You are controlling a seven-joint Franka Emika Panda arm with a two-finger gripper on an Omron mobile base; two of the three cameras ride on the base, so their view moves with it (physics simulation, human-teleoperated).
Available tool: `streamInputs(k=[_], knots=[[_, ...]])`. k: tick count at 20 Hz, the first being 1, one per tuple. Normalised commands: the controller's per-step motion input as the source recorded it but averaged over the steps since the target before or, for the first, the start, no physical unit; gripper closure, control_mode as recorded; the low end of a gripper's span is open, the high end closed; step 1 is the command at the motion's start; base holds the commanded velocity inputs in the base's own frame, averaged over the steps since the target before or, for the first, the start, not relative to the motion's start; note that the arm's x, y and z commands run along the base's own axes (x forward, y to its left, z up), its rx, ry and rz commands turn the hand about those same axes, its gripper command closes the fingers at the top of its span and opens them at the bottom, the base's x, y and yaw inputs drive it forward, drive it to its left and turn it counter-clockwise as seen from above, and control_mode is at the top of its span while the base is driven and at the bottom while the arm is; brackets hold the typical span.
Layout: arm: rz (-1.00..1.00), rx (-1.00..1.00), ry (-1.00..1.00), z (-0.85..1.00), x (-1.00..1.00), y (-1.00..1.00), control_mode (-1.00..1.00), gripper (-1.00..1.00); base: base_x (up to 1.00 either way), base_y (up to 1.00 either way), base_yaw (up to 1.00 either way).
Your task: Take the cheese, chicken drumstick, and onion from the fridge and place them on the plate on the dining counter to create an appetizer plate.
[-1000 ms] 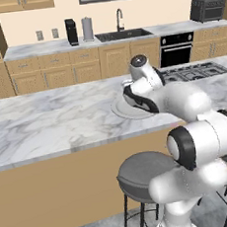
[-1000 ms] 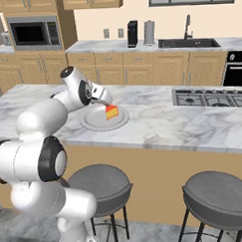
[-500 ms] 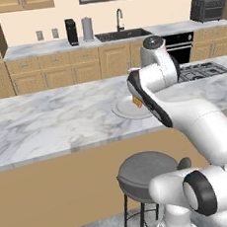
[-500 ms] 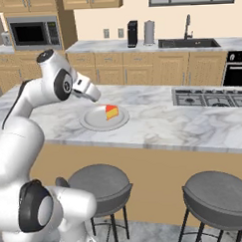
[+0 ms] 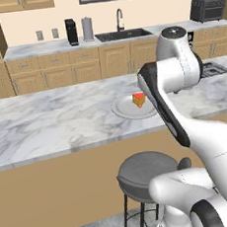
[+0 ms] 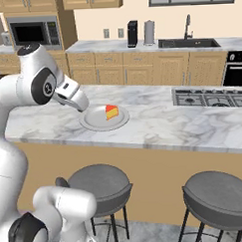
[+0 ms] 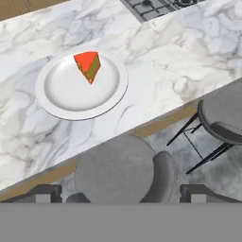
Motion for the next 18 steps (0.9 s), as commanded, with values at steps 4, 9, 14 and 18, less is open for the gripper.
streamInputs(k=[4, 9, 14, 18], knots=[[0.00, 0.00, 0.02, -0.25, -0.91, 0.00, -1.00, -1.00, 0.00, 0.00, 0.00], [-0.01, -0.06, 0.09, -0.32, -0.13, 0.00, -1.00, -1.00, 0.00, 0.00, 0.00], [0.00, -0.01, 0.00, -0.02, 0.00, 0.00, 1.00, -1.00, -0.42, 0.00, -0.09], [0.00, 0.00, 0.00, 0.00, 0.00, 0.00, 1.00, -1.00, -0.77, 0.01, -0.68]])
